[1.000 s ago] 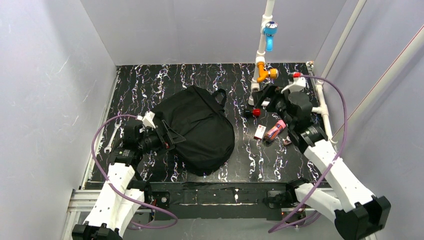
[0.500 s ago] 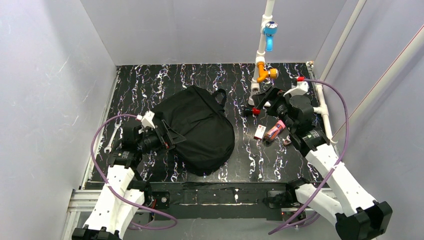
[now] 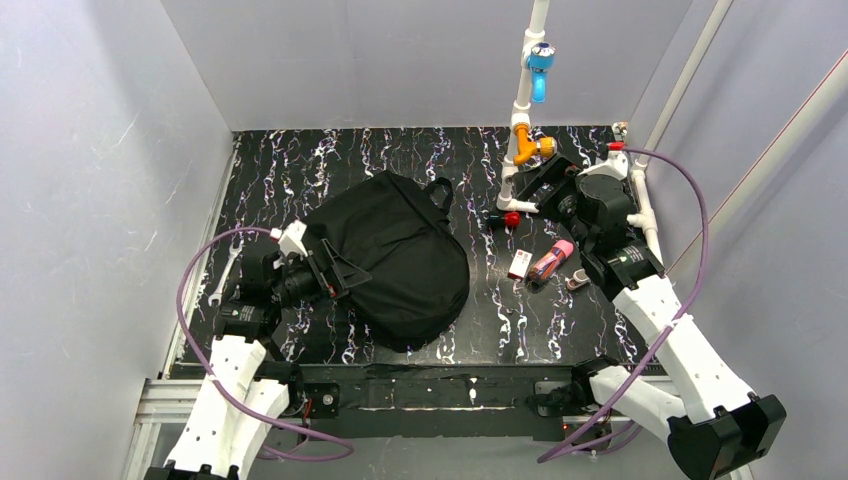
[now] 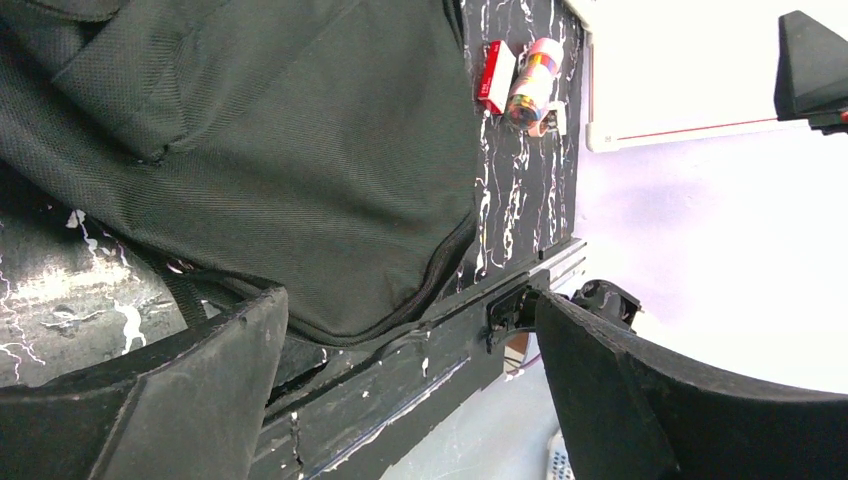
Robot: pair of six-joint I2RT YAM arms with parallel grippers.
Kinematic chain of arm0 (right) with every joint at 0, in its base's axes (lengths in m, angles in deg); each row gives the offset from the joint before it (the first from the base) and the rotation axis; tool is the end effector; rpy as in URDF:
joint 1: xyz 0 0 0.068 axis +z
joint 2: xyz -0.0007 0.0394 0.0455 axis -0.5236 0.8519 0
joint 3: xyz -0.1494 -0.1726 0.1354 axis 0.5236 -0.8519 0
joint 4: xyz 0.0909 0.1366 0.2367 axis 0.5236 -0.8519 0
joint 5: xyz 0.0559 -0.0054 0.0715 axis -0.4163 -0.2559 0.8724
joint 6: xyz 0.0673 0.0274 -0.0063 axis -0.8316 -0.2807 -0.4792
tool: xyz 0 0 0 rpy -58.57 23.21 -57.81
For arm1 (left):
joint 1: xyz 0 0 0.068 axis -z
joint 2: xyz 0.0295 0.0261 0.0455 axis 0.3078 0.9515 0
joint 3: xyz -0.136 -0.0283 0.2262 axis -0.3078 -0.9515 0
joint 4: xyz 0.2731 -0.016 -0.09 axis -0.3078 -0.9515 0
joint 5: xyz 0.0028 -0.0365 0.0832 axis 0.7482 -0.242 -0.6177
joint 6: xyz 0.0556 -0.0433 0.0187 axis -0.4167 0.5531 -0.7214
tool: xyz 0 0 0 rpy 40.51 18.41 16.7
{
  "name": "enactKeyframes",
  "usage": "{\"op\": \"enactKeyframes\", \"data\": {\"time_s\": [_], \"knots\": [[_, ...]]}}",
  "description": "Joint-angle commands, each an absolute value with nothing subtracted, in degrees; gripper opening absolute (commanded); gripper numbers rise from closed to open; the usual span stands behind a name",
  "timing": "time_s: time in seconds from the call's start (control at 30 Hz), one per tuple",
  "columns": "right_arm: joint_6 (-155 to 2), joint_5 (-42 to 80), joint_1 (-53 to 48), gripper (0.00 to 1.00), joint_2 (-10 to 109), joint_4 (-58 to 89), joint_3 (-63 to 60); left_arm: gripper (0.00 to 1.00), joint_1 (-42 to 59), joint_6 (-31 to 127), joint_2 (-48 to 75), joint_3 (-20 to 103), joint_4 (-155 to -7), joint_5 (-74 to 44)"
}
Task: Pack the student bag
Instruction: Unzip the student bag at the center of the board.
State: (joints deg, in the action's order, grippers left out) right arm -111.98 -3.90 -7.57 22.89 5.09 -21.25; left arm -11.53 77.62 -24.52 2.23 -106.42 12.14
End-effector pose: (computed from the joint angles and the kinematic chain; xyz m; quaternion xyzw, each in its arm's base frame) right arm 0.2572 0.0972 0.3664 0.2053 0.7348 0.2648 0.5897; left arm 0.1972 -0.0575 0.2504 -0.0963 0.8249 -0.4392 0.3426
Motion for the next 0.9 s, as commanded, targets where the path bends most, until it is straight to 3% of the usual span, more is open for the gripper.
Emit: {"op": "enactKeyframes", "data": {"time_s": [0.0,0.37,0.6,0.73,0.87], "knots": [[-108.2,-0.1,-7.7,0.98,21.2,9.2,-21.8,0.93,-11.4,73.5,-24.7,9.0,-109.7,13.0],[-95.8,20.2,-6.3,0.98,17.4,5.8,-34.0,0.92,-11.4,64.0,-15.6,23.4,-116.1,1.4],[-93.6,4.9,14.1,0.98,25.4,10.5,-36.7,0.87,-10.6,67.8,2.5,25.9,-103.4,7.5],[-95.5,4.5,16.9,0.98,33.6,18.2,-34.6,0.85,-6.3,63.7,16.4,33.7,-102.7,8.8],[-97.2,4.9,17.0,0.98,41.8,22.5,-30.4,0.79,-4.0,60.1,26.5,38.1,-103.7,-0.2]]}}
